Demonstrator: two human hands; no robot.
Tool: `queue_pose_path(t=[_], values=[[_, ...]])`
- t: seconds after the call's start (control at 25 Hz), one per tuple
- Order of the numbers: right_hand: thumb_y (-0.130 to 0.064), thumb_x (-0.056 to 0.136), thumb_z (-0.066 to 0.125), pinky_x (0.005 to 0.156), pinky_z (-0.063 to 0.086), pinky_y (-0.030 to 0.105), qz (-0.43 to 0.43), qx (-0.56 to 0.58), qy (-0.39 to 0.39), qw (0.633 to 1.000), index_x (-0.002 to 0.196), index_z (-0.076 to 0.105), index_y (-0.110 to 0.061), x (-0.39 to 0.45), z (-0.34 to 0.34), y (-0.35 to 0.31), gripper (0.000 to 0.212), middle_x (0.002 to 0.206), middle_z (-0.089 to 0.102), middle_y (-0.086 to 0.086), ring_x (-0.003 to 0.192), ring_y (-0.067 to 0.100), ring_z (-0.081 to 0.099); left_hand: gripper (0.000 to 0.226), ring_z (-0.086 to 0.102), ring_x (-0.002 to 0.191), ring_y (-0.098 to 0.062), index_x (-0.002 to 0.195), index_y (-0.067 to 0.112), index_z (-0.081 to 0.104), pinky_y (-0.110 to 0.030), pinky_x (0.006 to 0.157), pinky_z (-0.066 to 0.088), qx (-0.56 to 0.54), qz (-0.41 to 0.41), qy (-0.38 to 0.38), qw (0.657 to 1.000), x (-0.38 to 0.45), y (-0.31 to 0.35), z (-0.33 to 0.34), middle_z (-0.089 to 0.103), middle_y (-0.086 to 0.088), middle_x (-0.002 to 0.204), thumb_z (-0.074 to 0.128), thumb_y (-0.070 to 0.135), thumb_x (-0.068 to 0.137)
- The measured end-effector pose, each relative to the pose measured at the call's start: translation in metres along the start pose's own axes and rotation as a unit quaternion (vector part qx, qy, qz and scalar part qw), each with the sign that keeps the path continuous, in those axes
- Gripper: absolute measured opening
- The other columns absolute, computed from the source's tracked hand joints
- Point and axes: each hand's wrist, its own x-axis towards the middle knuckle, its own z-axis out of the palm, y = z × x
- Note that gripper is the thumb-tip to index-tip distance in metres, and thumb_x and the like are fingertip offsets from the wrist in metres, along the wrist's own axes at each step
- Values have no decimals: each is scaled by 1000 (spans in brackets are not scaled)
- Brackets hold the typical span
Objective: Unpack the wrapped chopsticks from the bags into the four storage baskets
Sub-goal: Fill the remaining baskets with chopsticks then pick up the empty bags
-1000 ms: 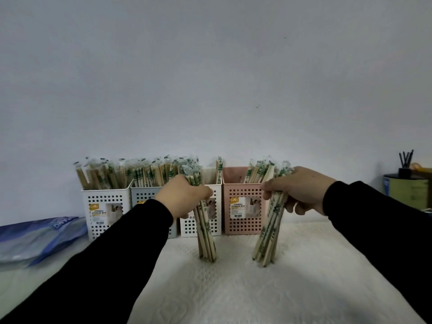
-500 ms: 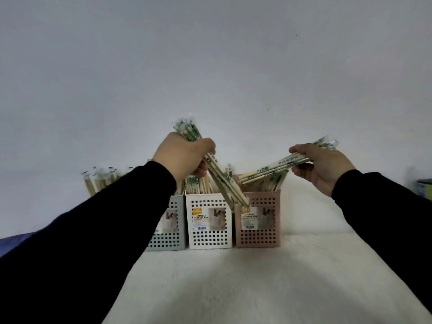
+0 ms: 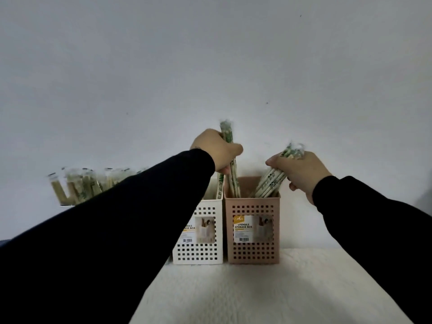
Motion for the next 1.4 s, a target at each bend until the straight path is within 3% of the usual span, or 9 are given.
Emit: queue_pose_path(t=[0.12,0.28,0.4,0.48,0.76,0.92,1.12,1.28,1.4], values=[[-34,72,71,43,40,22,20,-77,-2,997,97,73,-26,-1,9,0,26,96,70,7,69,18,61,31,71,56,-21,82,4,68,-33,68,61,75,-26,-68,995,5,-14,20,72,-8,61,71,35,81],[-31,75,66,46,43,24,23,-173,-52,983,115,65,-27,0,22,-7,41,78,58,3,61,21,53,61,67,84,-20,111,16,47,-34,73,55,53,-1,-19,998,-11,-31,34,64,-1,99,79,51,72],[-26,76,67,49,41,28,9,-255,-41,966,82,63,-12,1,29,-18,16,64,50,7,54,24,49,45,53,99,-12,114,22,47,-26,85,46,82,86,35,992,-48,-52,39,50,5,111,70,44,82],[-26,76,69,52,44,29,21,-290,-48,955,67,52,-9,2,33,-24,26,58,49,9,50,25,51,28,50,110,-13,115,22,56,-29,100,42,164,157,49,973,-68,-69,46,51,6,117,60,35,91],[-27,78,69,46,35,24,-51,-452,-54,889,68,50,-10,8,59,-54,28,59,47,4,49,21,44,35,51,114,-25,129,18,58,-36,102,38,216,206,46,953,-70,-91,59,54,0,127,49,14,95],[-31,79,71,58,55,31,-24,-461,-133,877,105,58,-16,8,62,-56,32,94,62,5,75,25,66,37,49,115,-25,130,18,55,-35,102,36,224,221,40,948,-71,-93,56,52,-1,127,49,13,94],[-32,80,65,85,50,35,-83,-254,-98,959,125,49,-33,-9,40,-47,48,136,46,1,110,21,54,39,49,113,-26,131,17,54,-37,102,36,235,225,43,945,-73,-94,56,51,-2,125,48,12,93],[-56,95,34,116,22,38,-234,-494,-123,828,148,22,-34,-37,44,-8,60,155,28,-7,144,20,18,33,53,107,-25,123,15,59,-37,98,38,233,228,55,944,-74,-92,60,55,-3,117,50,11,91],[-52,96,34,120,10,40,-215,-459,-84,858,150,15,-37,-41,40,11,59,160,15,-7,148,20,2,28,53,108,-23,117,18,58,-36,98,39,228,229,66,944,-73,-92,60,56,-2,117,49,10,93]])
